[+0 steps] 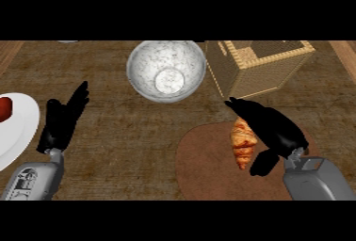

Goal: Pick the croissant from the cutting board and place it in the basket

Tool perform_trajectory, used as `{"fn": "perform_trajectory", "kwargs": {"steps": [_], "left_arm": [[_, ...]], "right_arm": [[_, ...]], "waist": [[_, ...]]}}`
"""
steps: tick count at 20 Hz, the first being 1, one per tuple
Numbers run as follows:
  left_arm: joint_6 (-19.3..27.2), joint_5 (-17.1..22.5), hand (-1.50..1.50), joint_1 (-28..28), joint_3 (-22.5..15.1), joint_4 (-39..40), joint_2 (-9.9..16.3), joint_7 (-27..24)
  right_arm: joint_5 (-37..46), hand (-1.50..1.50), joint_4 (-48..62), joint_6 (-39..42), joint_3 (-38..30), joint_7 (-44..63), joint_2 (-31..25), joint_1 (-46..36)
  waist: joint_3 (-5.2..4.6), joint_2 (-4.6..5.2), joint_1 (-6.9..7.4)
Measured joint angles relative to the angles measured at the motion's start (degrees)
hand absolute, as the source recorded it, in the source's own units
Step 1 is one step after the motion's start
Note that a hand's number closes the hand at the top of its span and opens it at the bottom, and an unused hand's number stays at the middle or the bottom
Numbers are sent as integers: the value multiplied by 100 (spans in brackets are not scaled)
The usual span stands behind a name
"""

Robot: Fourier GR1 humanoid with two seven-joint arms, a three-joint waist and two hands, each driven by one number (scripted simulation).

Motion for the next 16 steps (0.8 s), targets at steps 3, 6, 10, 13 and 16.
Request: {"fn": "perform_trajectory", "kwargs": {"steps": [3,6,10,13,16], "left_arm": [[-92,-42,0,52,66,-32,-14,-2],[-177,-82,0,92,159,-82,-24,-17],[-208,-194,0,69,217,29,-158,-111],[-216,-275,0,11,255,8,-219,-39],[-252,-338,0,107,240,-172,-291,47]], "right_arm": [[157,-150,226,-22,-7,19,183,-41],[281,-150,350,22,-56,-81,234,-2],[378,-150,344,115,-187,-221,256,103],[549,-150,343,55,-114,-200,422,207],[649,-150,582,-22,-202,-352,496,121]], "waist": [[-1,0,2],[0,0,-1],[0,-1,-7],[0,-1,-9],[0,-1,-3]]}}
